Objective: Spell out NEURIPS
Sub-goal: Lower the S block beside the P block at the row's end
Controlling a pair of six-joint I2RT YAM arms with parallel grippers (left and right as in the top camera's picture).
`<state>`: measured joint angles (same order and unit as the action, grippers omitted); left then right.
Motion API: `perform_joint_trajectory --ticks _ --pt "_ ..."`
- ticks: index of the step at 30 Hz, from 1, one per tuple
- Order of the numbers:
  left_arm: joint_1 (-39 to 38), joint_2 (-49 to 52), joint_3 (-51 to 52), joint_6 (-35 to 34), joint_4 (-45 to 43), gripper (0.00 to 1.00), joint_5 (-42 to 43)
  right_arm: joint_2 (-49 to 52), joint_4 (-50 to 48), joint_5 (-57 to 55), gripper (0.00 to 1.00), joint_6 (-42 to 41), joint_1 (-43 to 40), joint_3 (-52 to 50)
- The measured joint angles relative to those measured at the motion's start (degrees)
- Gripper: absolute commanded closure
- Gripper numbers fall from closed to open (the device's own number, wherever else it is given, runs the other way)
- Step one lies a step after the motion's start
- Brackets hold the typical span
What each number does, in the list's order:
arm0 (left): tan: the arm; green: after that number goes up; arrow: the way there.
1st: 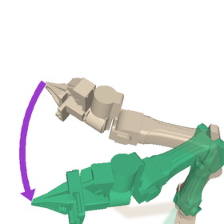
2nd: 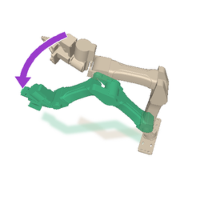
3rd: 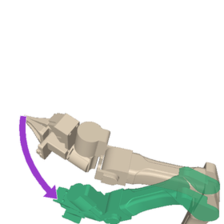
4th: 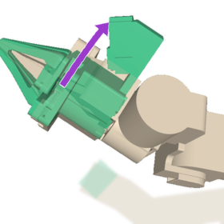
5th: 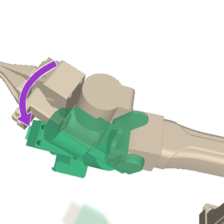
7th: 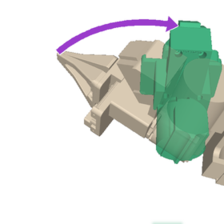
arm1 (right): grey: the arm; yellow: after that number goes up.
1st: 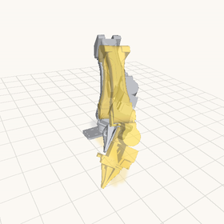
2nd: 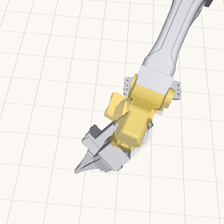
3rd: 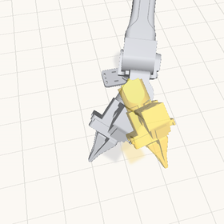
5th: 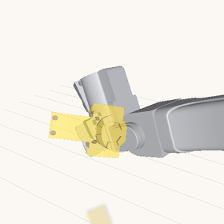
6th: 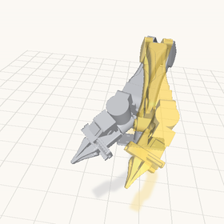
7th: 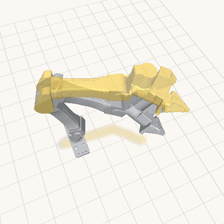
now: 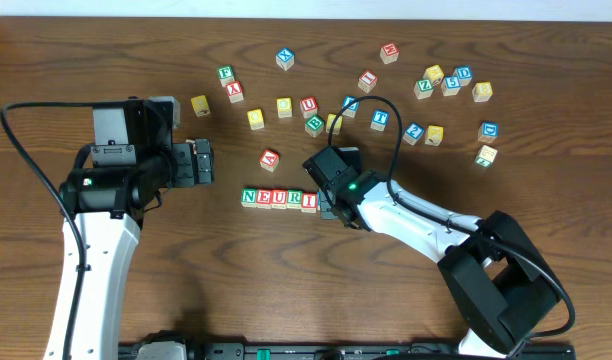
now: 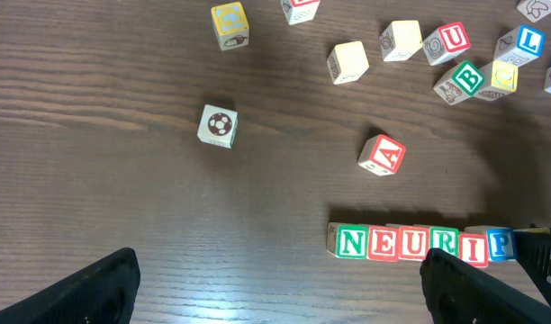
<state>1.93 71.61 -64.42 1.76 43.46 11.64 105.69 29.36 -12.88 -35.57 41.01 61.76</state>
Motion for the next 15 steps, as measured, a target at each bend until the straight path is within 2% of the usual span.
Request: perform_joint_trajectory --ticks 12,13,15 --pt "0.0 0.0 0.0 0.0 0.0 0.02 0.0 0.0 -0.6 -2.1 0.81 0.0 0.0 0.0" --pt "0.0 0.0 0.0 0.0 0.0 0.02 0.0 0.0 -0.7 -2.1 0.76 0.0 0.0 0.0" --pt "0.0 0.0 0.0 0.0 0.0 0.02 0.0 0.1 -0.8 -2.1 0.71 -0.2 0.0 0.0"
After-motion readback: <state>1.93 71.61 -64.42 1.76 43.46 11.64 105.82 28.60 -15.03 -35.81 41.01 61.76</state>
